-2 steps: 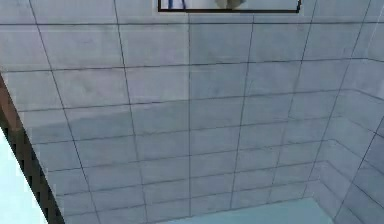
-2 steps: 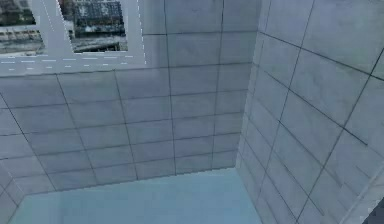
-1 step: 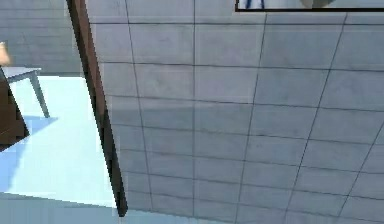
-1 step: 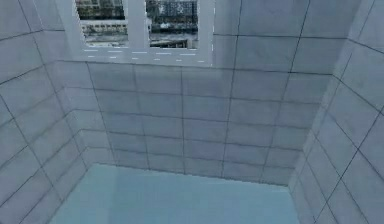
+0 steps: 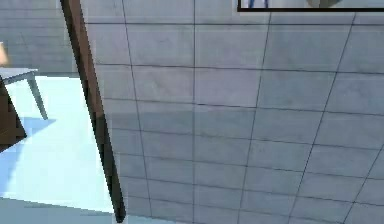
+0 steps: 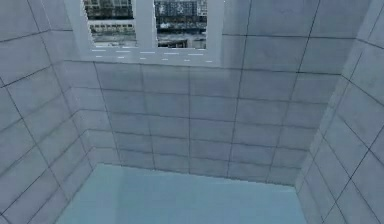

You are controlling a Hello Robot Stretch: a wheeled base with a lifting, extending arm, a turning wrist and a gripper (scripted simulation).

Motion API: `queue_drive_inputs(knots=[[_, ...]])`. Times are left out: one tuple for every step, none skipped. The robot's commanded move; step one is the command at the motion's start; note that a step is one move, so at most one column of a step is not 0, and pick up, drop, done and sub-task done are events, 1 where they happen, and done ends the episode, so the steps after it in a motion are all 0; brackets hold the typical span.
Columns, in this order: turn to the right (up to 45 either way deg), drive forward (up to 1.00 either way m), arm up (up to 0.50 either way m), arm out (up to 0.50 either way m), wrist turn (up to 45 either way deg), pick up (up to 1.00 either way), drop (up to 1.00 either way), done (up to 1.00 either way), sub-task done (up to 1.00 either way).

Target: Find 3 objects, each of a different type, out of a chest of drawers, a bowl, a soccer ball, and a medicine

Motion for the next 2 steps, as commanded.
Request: queue_drive_inputs(knots=[[6.0, 0.0, 0.0, 0.0, 0.0, 0.0, 0.0, 0.0, 0.0], [0.0, 0.15, 0.0, 0.0, 0.0, 0.0, 0.0, 0.0, 0.0]])
